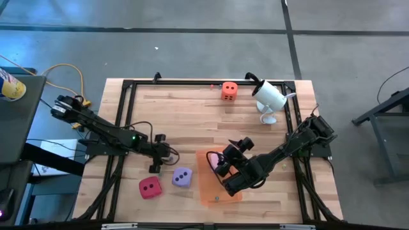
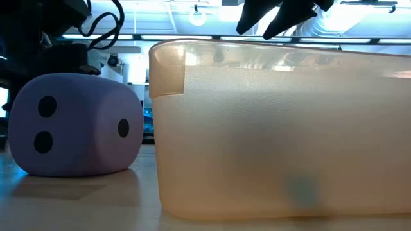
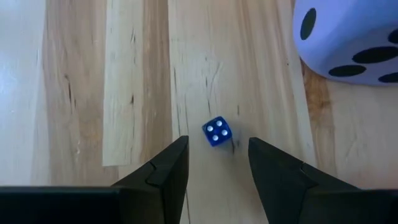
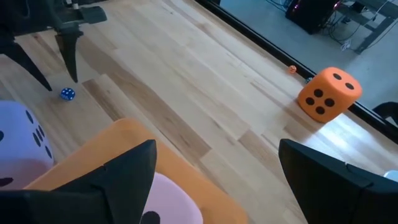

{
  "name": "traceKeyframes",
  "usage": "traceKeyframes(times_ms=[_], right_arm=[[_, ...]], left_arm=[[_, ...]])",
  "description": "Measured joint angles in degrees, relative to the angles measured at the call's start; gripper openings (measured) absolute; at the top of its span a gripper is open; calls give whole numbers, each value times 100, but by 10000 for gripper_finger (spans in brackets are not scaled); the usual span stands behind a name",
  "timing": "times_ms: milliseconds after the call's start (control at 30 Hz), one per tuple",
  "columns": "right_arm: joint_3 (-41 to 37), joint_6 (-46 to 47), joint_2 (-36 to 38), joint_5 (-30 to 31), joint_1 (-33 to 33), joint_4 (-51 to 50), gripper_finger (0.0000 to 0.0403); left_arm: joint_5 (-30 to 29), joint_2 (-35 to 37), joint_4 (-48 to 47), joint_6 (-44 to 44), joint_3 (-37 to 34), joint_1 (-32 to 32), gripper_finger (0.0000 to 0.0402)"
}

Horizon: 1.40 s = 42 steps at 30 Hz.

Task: Pick & Place Dice
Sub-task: Put the small blue dice into the orange bin

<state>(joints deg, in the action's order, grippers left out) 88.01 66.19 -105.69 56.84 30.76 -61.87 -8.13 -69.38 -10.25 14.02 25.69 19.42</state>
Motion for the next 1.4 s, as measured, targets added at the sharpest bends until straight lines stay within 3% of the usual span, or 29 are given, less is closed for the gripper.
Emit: traceKeyframes(times_ms=[767, 1167, 1400], right_arm=[[0, -74, -2, -284, 162, 343, 327], [0, -1378, -2, -464, 101, 1212, 327], [0, -1680, -2, -600, 101, 1348, 327]], left_arm=[[40, -354, 425, 250, -2, 31, 160], [-146, -717, 672, 229, 2, 62, 160], [-272, -924, 717, 459, 2, 141, 149]])
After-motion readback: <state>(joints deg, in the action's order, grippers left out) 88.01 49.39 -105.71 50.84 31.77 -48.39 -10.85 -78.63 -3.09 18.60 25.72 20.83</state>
